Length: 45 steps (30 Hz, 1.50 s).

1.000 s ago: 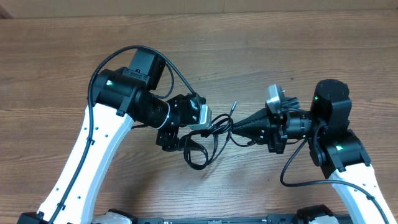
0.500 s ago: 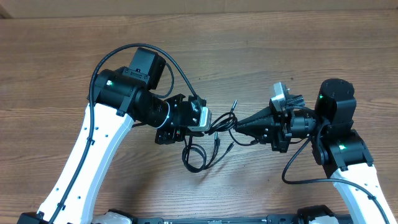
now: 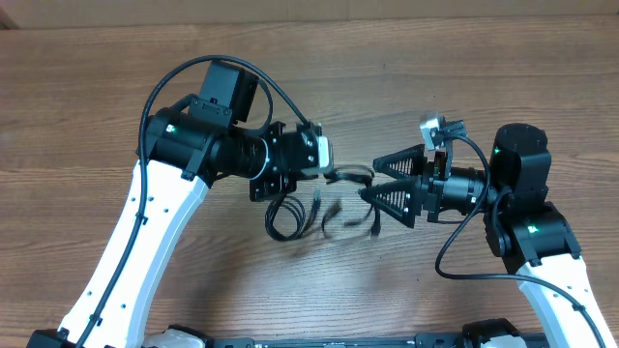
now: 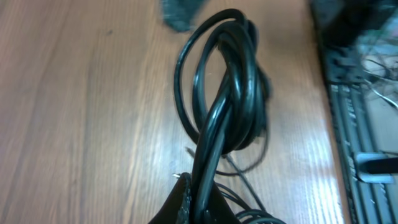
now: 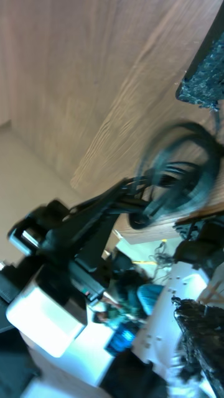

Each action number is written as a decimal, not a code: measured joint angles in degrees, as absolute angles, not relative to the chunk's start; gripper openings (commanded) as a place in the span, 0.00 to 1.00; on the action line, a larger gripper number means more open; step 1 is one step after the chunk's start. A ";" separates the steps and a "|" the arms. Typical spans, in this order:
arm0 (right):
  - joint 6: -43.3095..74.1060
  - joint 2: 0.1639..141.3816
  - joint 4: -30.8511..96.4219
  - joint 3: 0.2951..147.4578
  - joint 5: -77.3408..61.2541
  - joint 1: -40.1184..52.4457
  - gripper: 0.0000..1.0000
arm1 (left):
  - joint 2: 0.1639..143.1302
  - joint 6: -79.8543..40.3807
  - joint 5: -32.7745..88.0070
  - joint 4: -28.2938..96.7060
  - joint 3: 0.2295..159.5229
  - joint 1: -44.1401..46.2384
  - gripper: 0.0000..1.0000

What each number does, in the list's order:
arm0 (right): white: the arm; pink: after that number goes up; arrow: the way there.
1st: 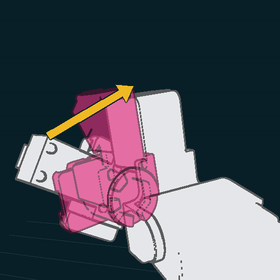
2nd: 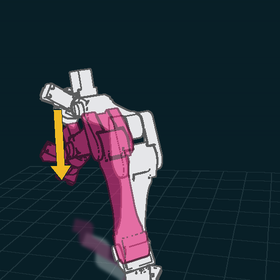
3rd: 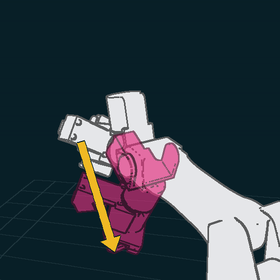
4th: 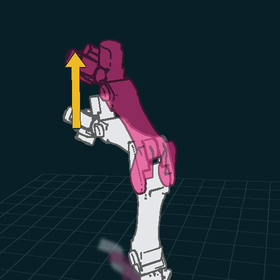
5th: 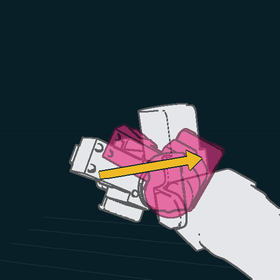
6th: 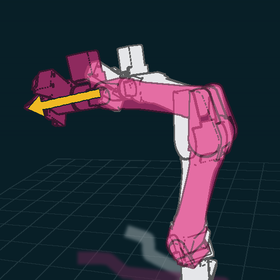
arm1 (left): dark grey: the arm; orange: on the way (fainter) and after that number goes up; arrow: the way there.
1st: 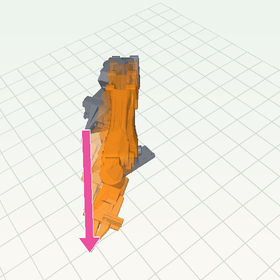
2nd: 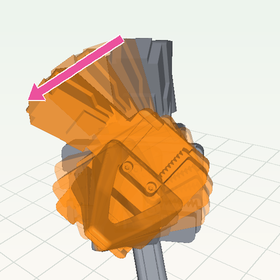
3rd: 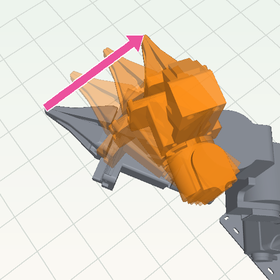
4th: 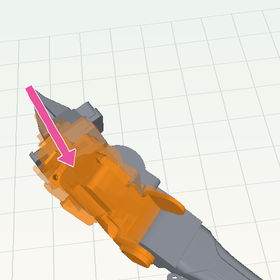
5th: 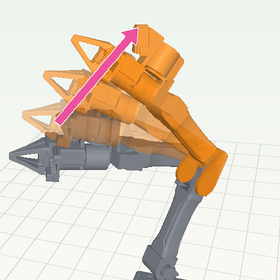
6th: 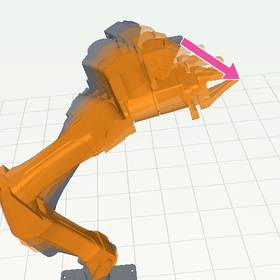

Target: Untangle cables

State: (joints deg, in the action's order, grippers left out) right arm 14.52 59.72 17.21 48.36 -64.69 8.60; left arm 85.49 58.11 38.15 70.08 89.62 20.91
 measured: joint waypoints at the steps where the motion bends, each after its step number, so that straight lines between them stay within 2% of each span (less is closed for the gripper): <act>1: 15.59 59.72 17.78 48.36 -63.99 8.60 1.00 | 85.49 56.07 36.97 69.21 89.62 20.93 0.04; 9: 29.41 59.72 20.47 48.36 -59.09 8.62 1.00 | 85.49 45.71 31.18 66.52 89.62 20.91 0.04; 15: 41.95 59.72 20.32 48.36 -58.46 8.60 1.00 | 85.49 42.13 32.71 63.37 89.62 20.93 0.04; 19: 46.26 59.72 20.03 48.36 -58.43 8.60 0.91 | 85.52 40.99 34.39 61.58 89.62 20.93 0.04; 22: 49.39 59.72 18.22 48.36 -58.41 8.60 0.89 | 86.72 40.56 35.07 61.21 89.62 20.93 0.04; 28: 52.16 59.72 17.12 48.36 -57.56 8.60 0.78 | 90.56 38.87 36.21 60.38 89.60 21.71 0.04; 34: 52.71 60.25 17.15 48.36 -56.58 8.60 0.76 | 90.91 37.98 37.56 57.14 89.60 26.17 0.04; 36: 52.73 60.77 17.17 48.36 -56.51 8.60 0.67 | 90.91 37.80 37.74 57.01 89.60 27.75 0.04; 37: 52.45 61.12 17.17 48.36 -56.34 8.60 0.47 | 90.91 37.80 37.74 57.04 89.60 28.36 0.04; 38: 52.53 61.45 17.19 48.36 -56.05 8.62 0.38 | 90.91 37.80 37.80 57.19 89.60 29.39 0.04; 42: 52.36 62.57 17.12 48.38 -55.48 8.60 0.15 | 90.91 37.58 37.89 57.52 89.60 29.91 0.04; 45: 52.49 63.68 16.97 48.40 -55.61 8.60 0.04 | 90.96 37.56 37.63 58.43 89.60 29.91 0.04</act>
